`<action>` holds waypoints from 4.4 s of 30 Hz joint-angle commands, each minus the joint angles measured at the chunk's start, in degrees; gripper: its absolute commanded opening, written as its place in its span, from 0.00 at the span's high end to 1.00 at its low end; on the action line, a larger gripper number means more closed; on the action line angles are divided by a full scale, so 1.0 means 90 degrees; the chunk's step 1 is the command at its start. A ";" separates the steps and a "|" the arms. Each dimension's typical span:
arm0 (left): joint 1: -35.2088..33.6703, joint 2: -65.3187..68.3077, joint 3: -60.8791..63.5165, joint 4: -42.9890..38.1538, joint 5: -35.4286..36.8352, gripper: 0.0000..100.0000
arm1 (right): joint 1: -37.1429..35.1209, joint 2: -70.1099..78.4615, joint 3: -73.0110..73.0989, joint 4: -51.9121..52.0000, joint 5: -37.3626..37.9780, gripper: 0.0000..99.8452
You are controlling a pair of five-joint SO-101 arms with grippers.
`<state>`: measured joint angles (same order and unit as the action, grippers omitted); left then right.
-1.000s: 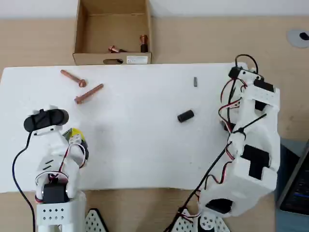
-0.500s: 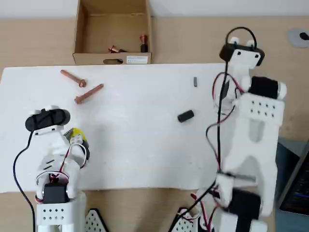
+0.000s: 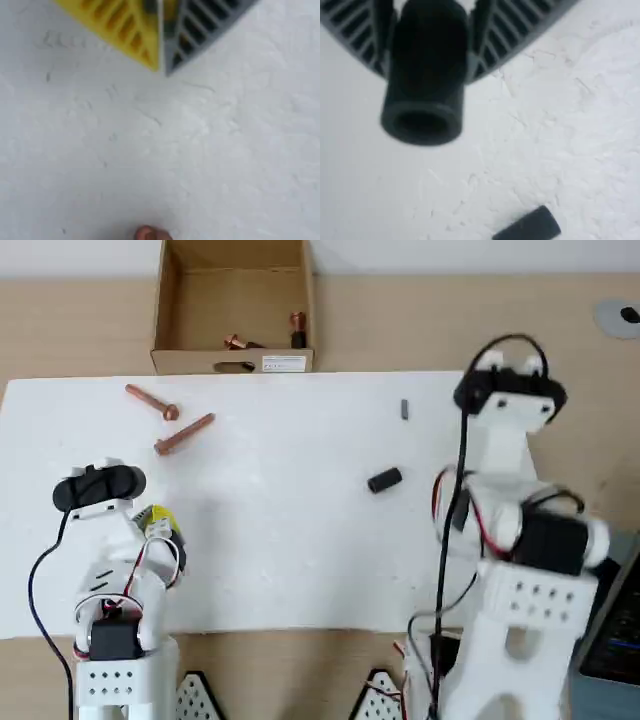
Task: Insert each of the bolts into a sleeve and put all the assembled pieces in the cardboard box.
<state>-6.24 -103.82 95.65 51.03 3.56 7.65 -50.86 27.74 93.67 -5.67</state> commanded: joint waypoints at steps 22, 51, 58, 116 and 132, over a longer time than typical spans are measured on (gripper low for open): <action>-0.0508 0.6813 -0.6466 0.0830 -0.0459 1.00 | -0.0054 -0.2222 0.1792 -0.0742 -0.0039 0.99; -0.0869 1.3563 -1.2786 0.2540 -0.8371 0.91 | 0.0112 -0.2222 0.3131 -0.2178 -0.0371 0.99; -0.0860 1.4755 -1.3822 0.2540 -0.9670 0.90 | 0.0112 -0.2212 0.3355 -0.2383 -0.0371 0.99; 0.0000 1.7529 -1.6723 0.1631 -0.9465 0.90 | 0.0103 -0.2212 0.3463 -0.2462 -0.0381 0.99; 0.0068 1.7919 -1.6508 0.1993 -0.9299 0.91 | 0.0103 -0.2212 0.3443 -0.2462 -0.0381 0.99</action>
<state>-6.24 56.53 -52.66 68.35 -80.66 8.35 -70.02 59.03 72.48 -8.84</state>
